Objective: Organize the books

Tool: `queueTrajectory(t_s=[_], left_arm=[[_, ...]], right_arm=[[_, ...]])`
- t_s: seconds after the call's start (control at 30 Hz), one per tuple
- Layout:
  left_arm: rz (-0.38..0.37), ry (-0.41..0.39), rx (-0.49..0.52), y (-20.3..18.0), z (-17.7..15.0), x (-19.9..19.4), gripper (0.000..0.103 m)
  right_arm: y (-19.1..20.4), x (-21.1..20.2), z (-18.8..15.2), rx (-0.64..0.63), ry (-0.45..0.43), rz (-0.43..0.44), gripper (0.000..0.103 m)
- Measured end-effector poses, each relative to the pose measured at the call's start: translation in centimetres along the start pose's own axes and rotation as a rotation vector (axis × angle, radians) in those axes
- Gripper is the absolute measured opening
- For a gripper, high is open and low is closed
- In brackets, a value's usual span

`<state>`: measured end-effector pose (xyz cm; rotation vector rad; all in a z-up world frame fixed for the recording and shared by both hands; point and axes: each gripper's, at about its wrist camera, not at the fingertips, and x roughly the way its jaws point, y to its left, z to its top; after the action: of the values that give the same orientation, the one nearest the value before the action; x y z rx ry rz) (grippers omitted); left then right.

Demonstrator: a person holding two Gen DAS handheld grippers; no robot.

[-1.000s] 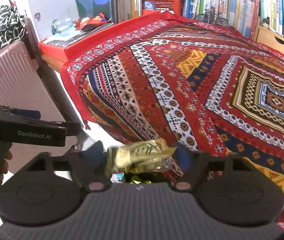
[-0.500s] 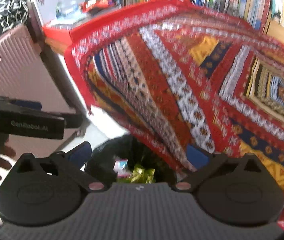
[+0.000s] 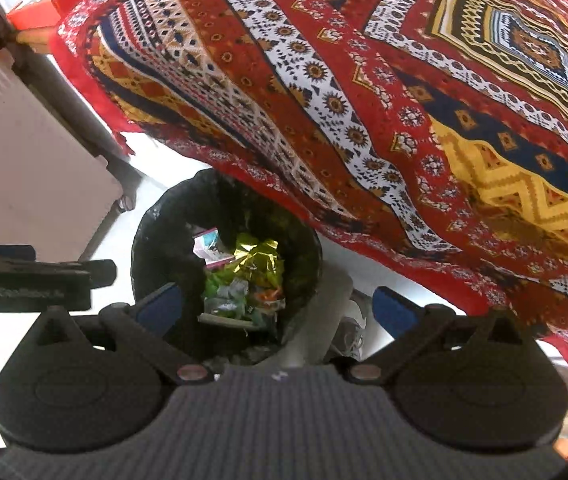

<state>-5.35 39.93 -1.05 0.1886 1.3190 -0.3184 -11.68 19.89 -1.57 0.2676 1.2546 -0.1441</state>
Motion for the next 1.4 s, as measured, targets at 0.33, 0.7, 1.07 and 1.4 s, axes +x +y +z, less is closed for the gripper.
queueTrajectory(t_s=[0.33, 0.7, 1.07, 1.4], left_arm=[[0.006, -0.012, 0.037, -1.2, -0.3, -0.6, 0.103], [0.018, -0.005, 0.026, -0.7, -0.3, -0.2, 0.103], [0.025, -0.010, 0.017, -0.4, -0.3, 0.0, 0.103], [0.029, -0.011, 0.020, -0.3, -0.3, 0.1, 0.103]], right_arm=[[0.4, 0.0, 0.0, -0.037, -0.008, 0.013, 0.103], [0.7, -0.1, 0.1, -0.047, -0.015, -0.002, 0.103], [0.6, 0.3, 0.0, -0.055, -0.009, 0.004, 0.103], [0.7, 0.4, 0.1, -0.080, -0.006, 0.007, 0.103]])
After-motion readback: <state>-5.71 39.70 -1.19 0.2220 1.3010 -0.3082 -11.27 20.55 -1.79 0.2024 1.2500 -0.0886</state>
